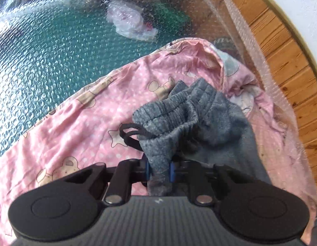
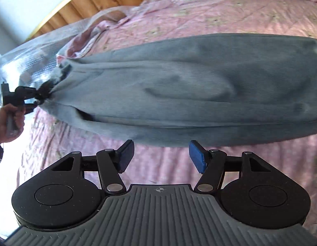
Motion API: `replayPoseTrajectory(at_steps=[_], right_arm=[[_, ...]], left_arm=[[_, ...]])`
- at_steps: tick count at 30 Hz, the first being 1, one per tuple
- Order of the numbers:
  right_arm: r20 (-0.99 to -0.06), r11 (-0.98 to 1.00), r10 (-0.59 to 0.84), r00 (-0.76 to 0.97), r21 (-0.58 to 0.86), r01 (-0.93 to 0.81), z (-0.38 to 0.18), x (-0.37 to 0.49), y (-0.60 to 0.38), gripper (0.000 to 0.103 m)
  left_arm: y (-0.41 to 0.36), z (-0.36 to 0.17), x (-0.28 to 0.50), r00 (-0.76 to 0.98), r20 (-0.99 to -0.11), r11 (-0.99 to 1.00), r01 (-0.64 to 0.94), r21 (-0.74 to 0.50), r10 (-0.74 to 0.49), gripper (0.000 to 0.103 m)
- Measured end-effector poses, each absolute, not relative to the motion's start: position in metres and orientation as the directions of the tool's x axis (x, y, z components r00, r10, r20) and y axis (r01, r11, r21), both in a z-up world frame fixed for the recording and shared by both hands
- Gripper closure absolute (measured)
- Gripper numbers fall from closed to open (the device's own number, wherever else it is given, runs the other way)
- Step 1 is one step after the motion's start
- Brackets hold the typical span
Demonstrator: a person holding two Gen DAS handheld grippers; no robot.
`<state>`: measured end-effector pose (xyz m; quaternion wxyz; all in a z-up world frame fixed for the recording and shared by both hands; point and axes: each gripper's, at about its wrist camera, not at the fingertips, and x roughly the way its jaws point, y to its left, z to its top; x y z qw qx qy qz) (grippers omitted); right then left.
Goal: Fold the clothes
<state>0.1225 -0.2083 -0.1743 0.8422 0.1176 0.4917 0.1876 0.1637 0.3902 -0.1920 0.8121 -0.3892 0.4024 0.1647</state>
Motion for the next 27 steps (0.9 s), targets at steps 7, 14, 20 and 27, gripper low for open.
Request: replayPoseTrajectory(at_steps=[7,14,20,27], right_arm=[[-0.708,0.800,0.558,0.432,0.321,-0.507,-0.143,0.156,-0.078,0.037],[-0.790,0.674,0.546,0.278,0.217,-0.707,-0.178,0.176,0.019,0.043],[-0.835,0.662,0.345,0.428,-0.107,-0.742,-0.196,0.137,0.037,0.103],[-0.831,0.669,0.407,0.379,-0.011,-0.743,-0.174,0.129,0.016,0.103]], left_arm=[[0.407,-0.210,0.121,0.630,-0.766,0.615,-0.556,-0.558,-0.126,0.089],[0.414,-0.180,0.134,0.673,-0.722,0.664,-0.468,-0.583,-0.160,0.089],[0.416,-0.191,0.143,0.647,-0.742,0.664,-0.480,-0.574,-0.174,0.089],[0.417,-0.162,0.111,0.611,-0.767,0.721,-0.441,-0.535,-0.195,0.089]])
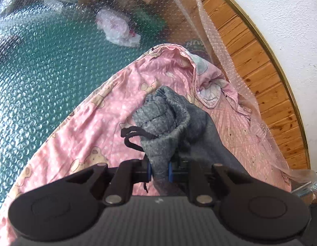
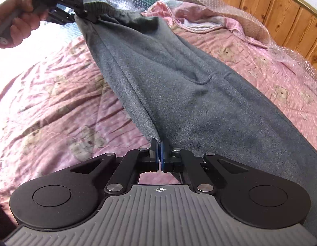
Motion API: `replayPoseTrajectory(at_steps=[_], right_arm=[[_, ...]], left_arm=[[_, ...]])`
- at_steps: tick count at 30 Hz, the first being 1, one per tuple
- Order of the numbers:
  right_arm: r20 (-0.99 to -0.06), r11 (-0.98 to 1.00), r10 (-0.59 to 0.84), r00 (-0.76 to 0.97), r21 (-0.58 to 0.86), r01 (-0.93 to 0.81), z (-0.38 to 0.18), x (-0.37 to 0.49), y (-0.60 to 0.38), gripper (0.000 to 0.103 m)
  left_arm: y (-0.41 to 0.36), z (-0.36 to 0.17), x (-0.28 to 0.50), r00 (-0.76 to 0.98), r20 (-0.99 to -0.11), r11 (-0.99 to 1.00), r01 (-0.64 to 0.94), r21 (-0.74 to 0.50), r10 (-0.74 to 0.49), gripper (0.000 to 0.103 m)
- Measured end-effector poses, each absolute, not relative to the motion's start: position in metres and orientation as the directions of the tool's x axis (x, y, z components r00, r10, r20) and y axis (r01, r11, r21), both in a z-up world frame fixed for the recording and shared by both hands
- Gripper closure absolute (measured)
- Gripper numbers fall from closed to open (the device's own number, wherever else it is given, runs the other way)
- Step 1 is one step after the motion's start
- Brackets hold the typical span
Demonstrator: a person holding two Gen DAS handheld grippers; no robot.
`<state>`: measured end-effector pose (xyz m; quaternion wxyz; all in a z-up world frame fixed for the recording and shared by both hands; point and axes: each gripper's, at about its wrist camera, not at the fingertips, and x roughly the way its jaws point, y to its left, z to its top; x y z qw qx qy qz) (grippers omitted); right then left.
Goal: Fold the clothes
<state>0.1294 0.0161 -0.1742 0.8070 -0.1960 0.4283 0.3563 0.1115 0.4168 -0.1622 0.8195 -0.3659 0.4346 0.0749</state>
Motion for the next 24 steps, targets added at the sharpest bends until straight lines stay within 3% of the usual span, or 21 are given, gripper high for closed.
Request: replayPoseTrajectory(at_steps=[4,5,8,11,15,18,23,24], right_arm=[[-0.826,0.657,0.461,0.325,0.071,-0.750,-0.163,0.123,0.003,0.102],[-0.824,0.653,0.474,0.311,0.092,-0.752,-0.160,0.122,0.000,0.092],[-0.815,0.640,0.513,0.271,0.153,-0.753,-0.151,0.118,-0.010,0.077],[-0.809,0.665,0.521,0.272,0.185,-0.723,-0.149,0.132,-0.020,0.062],[-0.814,0.781,0.451,0.365,0.162,-0.604,-0.161,0.195,-0.033,0.061],[-0.816,0.853,0.389,0.427,0.144,-0.502,-0.169,0.242,-0.043,0.061],[-0.866,0.915,0.261,0.427,0.080,-0.396,-0.204,0.304,-0.040,0.069],[-0.861,0.923,0.245,0.445,0.066,-0.379,-0.208,0.314,-0.040,0.073]], left_arm=[[0.421,-0.201,0.104,0.550,-0.811,0.719,-0.480,-0.502,-0.199,0.086],[0.421,-0.207,0.101,0.540,-0.818,0.717,-0.488,-0.497,-0.199,0.082],[0.418,-0.202,0.075,0.552,-0.811,0.724,-0.477,-0.498,-0.195,0.075],[0.411,-0.168,0.051,0.578,-0.810,0.791,-0.449,-0.415,-0.097,0.077],[0.383,-0.132,0.059,0.652,-0.755,0.846,-0.363,-0.391,-0.070,0.078],[0.339,-0.147,0.105,0.652,-0.735,0.874,-0.231,-0.427,-0.187,0.076],[0.314,-0.209,0.143,0.473,-0.854,0.911,-0.214,-0.352,-0.219,0.083],[0.312,-0.221,0.139,0.438,-0.875,0.921,-0.214,-0.325,-0.207,0.089]])
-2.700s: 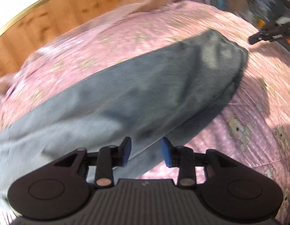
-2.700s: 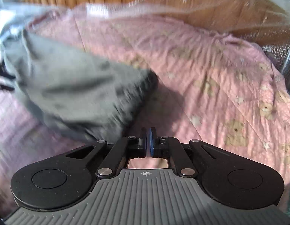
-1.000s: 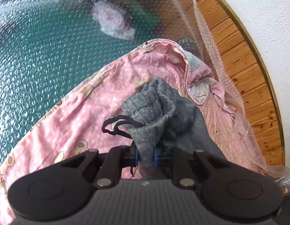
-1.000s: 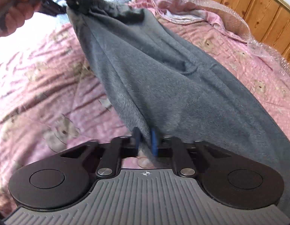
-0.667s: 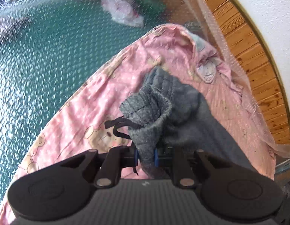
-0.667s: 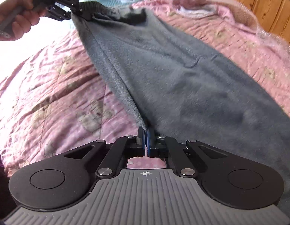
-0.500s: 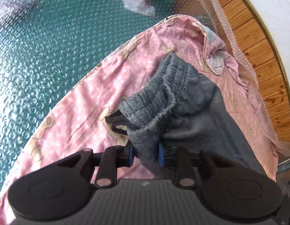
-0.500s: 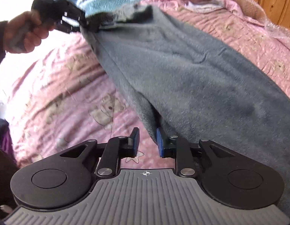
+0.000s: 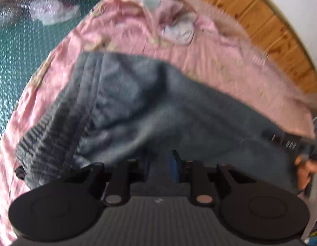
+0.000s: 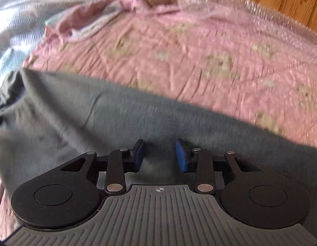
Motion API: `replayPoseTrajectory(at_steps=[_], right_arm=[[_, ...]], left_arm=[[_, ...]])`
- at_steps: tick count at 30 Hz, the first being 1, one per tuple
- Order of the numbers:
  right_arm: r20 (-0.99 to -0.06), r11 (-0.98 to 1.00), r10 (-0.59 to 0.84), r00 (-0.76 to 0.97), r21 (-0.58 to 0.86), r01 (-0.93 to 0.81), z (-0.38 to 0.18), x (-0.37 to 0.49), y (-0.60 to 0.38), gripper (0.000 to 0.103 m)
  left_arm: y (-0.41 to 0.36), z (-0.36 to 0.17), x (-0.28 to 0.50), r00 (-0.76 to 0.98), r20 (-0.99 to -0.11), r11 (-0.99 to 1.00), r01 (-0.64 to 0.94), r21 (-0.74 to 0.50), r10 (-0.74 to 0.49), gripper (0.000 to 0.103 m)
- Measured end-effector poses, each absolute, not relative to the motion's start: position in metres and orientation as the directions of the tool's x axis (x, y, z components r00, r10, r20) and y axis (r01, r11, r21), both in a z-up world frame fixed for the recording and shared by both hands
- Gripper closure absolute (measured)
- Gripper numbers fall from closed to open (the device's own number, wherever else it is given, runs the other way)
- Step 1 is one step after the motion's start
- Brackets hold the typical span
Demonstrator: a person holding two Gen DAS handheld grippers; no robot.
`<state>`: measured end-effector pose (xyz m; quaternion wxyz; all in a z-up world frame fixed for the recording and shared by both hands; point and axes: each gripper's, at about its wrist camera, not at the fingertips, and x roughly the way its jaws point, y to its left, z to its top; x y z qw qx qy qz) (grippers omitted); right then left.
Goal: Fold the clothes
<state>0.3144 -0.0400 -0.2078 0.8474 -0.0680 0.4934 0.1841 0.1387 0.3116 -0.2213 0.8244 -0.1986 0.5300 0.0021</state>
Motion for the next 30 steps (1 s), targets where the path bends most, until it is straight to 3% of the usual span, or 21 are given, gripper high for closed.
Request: replayPoseTrajectory(at_steps=[1,3,5,8,10,12,17,18,19,20,23,26,30], right_arm=[[-0.856,0.932,0.227,0.464,0.054,-0.357,-0.211,0.325,-0.041,0.084],[-0.854,0.966,0.171,0.491,0.046,-0.256,-0.212,0.349,-0.051,0.085],[-0.856,0.976,0.146,0.495,0.044,-0.213,-0.213,0.358,-0.062,0.062],[-0.819,0.972,0.217,0.531,0.129,-0.198,-0.193,0.341,-0.078,0.063],[-0.792,0.947,0.304,0.530,0.189,-0.259,-0.175,0.307,-0.072,0.060],[-0.792,0.910,0.384,0.474,0.239,-0.339,-0.174,0.272,-0.048,0.059],[-0.838,0.883,0.358,0.411,0.161,-0.441,-0.215,0.192,0.004,0.057],[-0.833,0.884,0.330,0.445,0.107,-0.456,-0.219,0.171,0.009,0.055],[-0.837,0.880,0.305,0.454,0.066,-0.470,-0.218,0.156,0.013,0.055],[-0.842,0.883,0.302,0.447,0.072,-0.463,-0.218,0.143,0.012,0.056],[-0.841,0.886,0.349,0.413,0.152,-0.439,-0.212,0.131,-0.009,0.057],[-0.824,0.894,0.387,0.414,0.226,-0.387,-0.190,0.143,-0.043,0.057],[-0.770,0.950,0.288,0.569,0.156,-0.271,-0.158,0.169,-0.112,0.039]], left_arm=[[0.315,-0.224,0.129,0.434,-0.875,0.919,-0.214,-0.332,-0.215,0.089],[0.320,-0.222,0.116,0.409,-0.886,0.918,-0.220,-0.330,-0.220,0.090],[0.318,-0.214,0.115,0.382,-0.904,0.935,-0.207,-0.288,-0.194,0.090],[0.294,-0.214,0.154,0.403,-0.898,0.959,-0.132,-0.250,-0.179,0.086],[0.278,-0.214,0.181,0.419,-0.892,0.971,-0.081,-0.223,-0.170,0.077],[0.261,-0.215,0.208,0.435,-0.886,0.980,-0.030,-0.195,-0.162,0.075],[0.220,-0.215,0.276,0.476,-0.867,0.989,0.095,-0.116,-0.148,0.074],[0.211,-0.216,0.289,0.485,-0.863,0.988,0.119,-0.100,-0.145,0.076],[0.211,-0.215,0.299,0.495,-0.861,0.993,0.093,-0.077,-0.113,0.087],[0.214,-0.211,0.300,0.498,-0.859,0.993,0.076,-0.091,-0.117,0.093],[0.224,-0.200,0.300,0.505,-0.851,0.988,0.032,-0.148,-0.144,0.092],[0.228,-0.186,0.291,0.516,-0.835,0.978,0.023,-0.207,-0.189,0.082],[0.203,-0.180,0.251,0.487,-0.827,0.959,0.117,-0.258,-0.281,0.079]])
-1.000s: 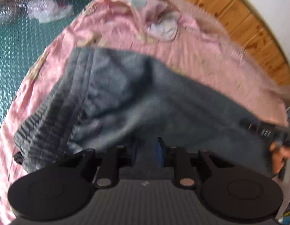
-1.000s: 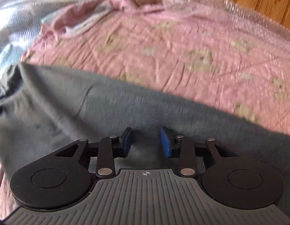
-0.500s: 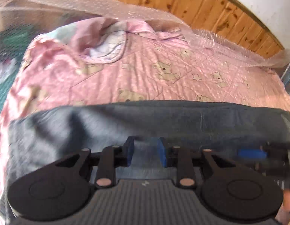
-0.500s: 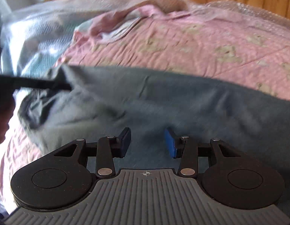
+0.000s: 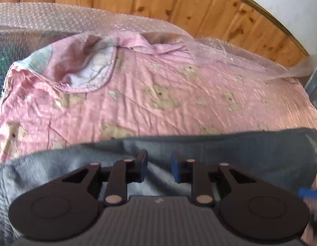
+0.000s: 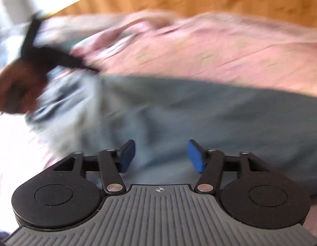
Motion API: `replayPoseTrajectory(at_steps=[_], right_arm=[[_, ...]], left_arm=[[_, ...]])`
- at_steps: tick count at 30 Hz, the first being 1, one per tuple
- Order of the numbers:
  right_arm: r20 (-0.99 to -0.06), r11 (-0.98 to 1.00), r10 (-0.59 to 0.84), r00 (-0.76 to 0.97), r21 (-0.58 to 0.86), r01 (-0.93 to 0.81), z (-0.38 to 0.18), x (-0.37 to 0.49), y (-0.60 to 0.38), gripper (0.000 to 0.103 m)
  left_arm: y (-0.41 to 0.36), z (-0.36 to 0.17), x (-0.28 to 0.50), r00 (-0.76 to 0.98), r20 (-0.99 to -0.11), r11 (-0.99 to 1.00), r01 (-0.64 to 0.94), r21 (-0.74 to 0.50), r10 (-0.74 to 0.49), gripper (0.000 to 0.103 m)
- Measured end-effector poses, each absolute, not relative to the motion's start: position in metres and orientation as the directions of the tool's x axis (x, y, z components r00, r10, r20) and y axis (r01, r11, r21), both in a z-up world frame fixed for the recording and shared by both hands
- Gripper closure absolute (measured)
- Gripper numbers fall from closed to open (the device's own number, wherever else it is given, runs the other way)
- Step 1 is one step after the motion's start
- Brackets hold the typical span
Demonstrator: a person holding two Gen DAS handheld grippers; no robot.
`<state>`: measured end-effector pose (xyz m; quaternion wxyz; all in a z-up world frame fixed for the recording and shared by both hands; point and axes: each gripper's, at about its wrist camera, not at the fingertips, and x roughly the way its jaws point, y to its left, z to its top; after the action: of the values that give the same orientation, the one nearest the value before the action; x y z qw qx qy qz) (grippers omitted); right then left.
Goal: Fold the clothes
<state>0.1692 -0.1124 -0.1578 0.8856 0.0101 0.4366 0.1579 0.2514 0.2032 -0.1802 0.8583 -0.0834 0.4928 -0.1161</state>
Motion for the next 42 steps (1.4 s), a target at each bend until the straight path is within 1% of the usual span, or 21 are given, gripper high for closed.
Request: replayPoseTrajectory(at_steps=[4,6,8,11,12,13,18,21,23,24,25,27,28,29,31,34,36,37,38,40,42], right_arm=[[-0.808,0.999,0.034,0.588,0.016,-0.036,-0.189,0.207,-0.206,0.044],[-0.836,0.999,-0.052,0.546,-0.040,0.034,-0.210,0.208,-0.250,0.047],[-0.849,0.997,-0.021,0.528,0.019,0.071,-0.221,0.192,-0.293,0.038],[-0.880,0.998,0.033,0.475,0.052,0.026,-0.219,0.168,-0.327,0.040],[-0.878,0.998,0.047,0.476,0.058,0.008,-0.213,0.161,-0.333,0.044],[-0.857,0.998,0.036,0.515,0.052,0.017,-0.202,0.159,-0.343,0.050],[-0.736,0.992,-0.058,0.674,0.034,0.123,-0.164,0.189,-0.407,0.050],[-0.763,0.981,-0.119,0.636,0.010,0.196,-0.185,0.244,-0.459,0.051],[-0.812,0.969,-0.148,0.564,-0.004,0.249,-0.208,0.278,-0.496,0.063],[-0.833,0.963,-0.144,0.534,0.006,0.268,-0.216,0.289,-0.510,0.084],[-0.821,0.960,-0.119,0.558,0.048,0.276,-0.215,0.292,-0.522,0.089],[-0.794,0.939,-0.036,0.607,0.181,0.292,-0.209,0.293,-0.545,0.086],[-0.763,0.922,-0.014,0.646,0.240,0.305,-0.202,0.285,-0.553,0.079],[-0.731,0.902,0.003,0.682,0.297,0.314,-0.196,0.276,-0.560,0.064],[-0.700,0.872,-0.004,0.714,0.347,0.346,-0.189,0.263,-0.569,0.054],[-0.706,0.867,0.058,0.705,0.386,0.316,-0.196,0.263,-0.576,0.054],[-0.734,0.900,0.089,0.673,0.349,0.261,-0.204,0.274,-0.572,0.055],[-0.753,0.915,0.095,0.651,0.324,0.241,-0.208,0.278,-0.570,0.077],[-0.774,0.931,0.072,0.630,0.278,0.236,-0.211,0.279,-0.568,0.091],[-0.784,0.931,0.033,0.620,0.249,0.266,-0.214,0.277,-0.573,0.089],[-0.774,0.938,0.031,0.632,0.241,0.249,-0.208,0.271,-0.573,0.074]], left_arm=[[0.200,-0.203,0.222,0.454,-0.858,0.970,0.106,-0.218,-0.242,0.079],[0.198,-0.214,0.208,0.437,-0.872,0.975,0.100,-0.197,-0.221,0.086],[0.200,-0.219,0.198,0.422,-0.886,0.981,0.078,-0.176,-0.192,0.089],[0.197,-0.208,0.191,0.410,-0.908,0.996,0.015,-0.092,-0.090,0.091],[0.192,-0.202,0.189,0.415,-0.907,0.998,0.014,-0.069,-0.069,0.086],[0.185,-0.194,0.186,0.432,-0.898,0.997,0.026,-0.078,-0.082,0.086],[0.118,-0.183,0.171,0.407,-0.884,0.971,0.150,-0.185,-0.231,0.079],[0.085,-0.206,0.156,0.331,-0.922,0.974,0.173,-0.147,-0.198,0.079],[0.075,-0.213,0.142,0.354,-0.922,0.981,0.164,-0.102,-0.155,0.079],[0.074,-0.212,0.140,0.354,-0.925,0.985,0.145,-0.091,-0.137,0.079],[0.074,-0.211,0.138,0.351,-0.929,0.989,0.124,-0.081,-0.120,0.079],[0.074,-0.211,0.139,0.335,-0.937,0.995,0.066,-0.081,-0.098,0.079],[0.073,-0.211,0.141,0.331,-0.940,0.996,0.054,-0.073,-0.086,0.079],[0.069,-0.212,0.143,0.327,-0.943,0.997,0.050,-0.055,-0.068,0.079],[0.062,-0.212,0.149,0.322,-0.946,0.999,0.044,-0.021,-0.034,0.078],[0.058,-0.213,0.153,0.318,-0.948,1.000,0.026,-0.002,-0.010,0.078],[0.057,-0.213,0.154,0.315,-0.949,1.000,0.010,0.002,-0.001,0.077],[0.057,-0.214,0.154,0.313,-0.950,1.000,0.002,0.004,0.003,0.077],[0.057,-0.214,0.155,0.312,-0.950,1.000,-0.006,0.006,0.007,0.077],[0.056,-0.213,0.156,0.305,-0.952,1.000,-0.024,0.010,0.017,0.077],[0.054,-0.212,0.159,0.291,-0.956,0.999,-0.047,0.019,0.032,0.077]])
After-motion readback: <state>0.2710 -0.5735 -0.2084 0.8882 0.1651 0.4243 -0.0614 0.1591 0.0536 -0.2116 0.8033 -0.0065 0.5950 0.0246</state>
